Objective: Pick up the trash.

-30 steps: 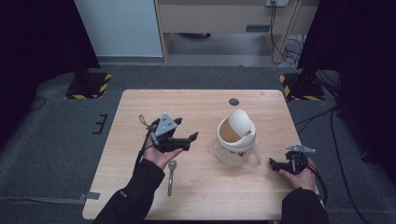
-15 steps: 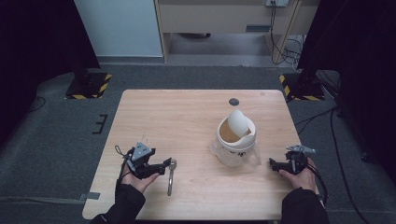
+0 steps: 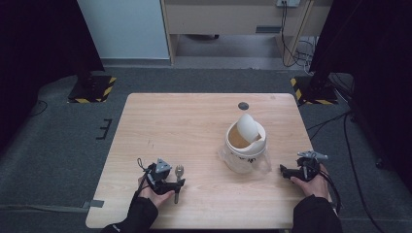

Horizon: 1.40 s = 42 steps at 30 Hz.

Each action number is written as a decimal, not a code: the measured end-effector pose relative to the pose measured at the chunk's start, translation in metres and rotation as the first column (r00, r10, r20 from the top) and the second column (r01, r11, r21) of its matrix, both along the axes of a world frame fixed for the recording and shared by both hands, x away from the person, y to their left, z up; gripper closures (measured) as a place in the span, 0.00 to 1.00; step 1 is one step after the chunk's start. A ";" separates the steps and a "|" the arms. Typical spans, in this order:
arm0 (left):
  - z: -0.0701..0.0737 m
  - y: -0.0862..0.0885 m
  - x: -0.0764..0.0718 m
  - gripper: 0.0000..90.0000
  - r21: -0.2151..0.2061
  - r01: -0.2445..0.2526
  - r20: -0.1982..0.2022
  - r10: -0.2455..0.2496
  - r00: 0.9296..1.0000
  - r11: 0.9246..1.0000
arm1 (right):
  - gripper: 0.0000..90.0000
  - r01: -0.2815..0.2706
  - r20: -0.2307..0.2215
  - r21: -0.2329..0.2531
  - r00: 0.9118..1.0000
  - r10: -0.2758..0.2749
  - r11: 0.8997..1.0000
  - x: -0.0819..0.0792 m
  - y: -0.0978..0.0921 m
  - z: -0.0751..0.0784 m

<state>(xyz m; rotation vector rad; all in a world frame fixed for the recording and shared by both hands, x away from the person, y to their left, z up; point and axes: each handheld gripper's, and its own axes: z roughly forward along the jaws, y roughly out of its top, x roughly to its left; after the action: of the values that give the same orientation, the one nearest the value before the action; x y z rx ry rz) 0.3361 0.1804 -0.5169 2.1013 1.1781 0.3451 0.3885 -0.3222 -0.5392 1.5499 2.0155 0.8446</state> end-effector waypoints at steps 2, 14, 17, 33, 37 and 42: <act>-0.004 -0.003 0.000 0.31 0.026 0.009 -0.017 -0.008 1.000 1.000 | 0.01 0.000 0.000 0.000 1.000 0.000 1.000 0.000 0.000 0.000; -0.007 -0.004 -0.004 0.47 0.087 -0.019 0.037 0.016 0.999 0.996 | 0.01 -0.011 0.000 -0.005 1.000 0.011 1.000 0.000 0.000 0.000; -0.007 0.000 -0.003 0.55 0.079 -0.034 0.048 0.030 0.998 0.996 | 0.01 -0.012 -0.001 -0.005 1.000 0.012 1.000 0.000 0.000 0.000; 0.000 0.016 0.007 0.89 -0.009 -0.033 0.026 0.033 0.999 0.999 | 0.03 -0.014 0.002 0.000 1.000 0.014 1.000 0.000 -0.001 0.000; 0.020 0.019 0.004 0.89 -0.086 -0.028 0.125 0.039 0.991 0.996 | 0.13 -0.015 0.017 0.006 1.000 0.015 1.000 -0.002 -0.004 0.002; 0.043 0.029 -0.002 0.88 -0.175 -0.029 0.236 0.070 0.969 0.984 | 0.19 -0.011 0.009 0.021 1.000 0.011 1.000 -0.003 -0.009 0.004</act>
<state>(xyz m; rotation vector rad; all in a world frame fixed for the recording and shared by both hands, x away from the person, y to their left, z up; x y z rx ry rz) 0.3339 0.2089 -0.4737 1.8268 1.0775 0.4908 0.3859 -0.3315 -0.5348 1.5447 2.0167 0.8782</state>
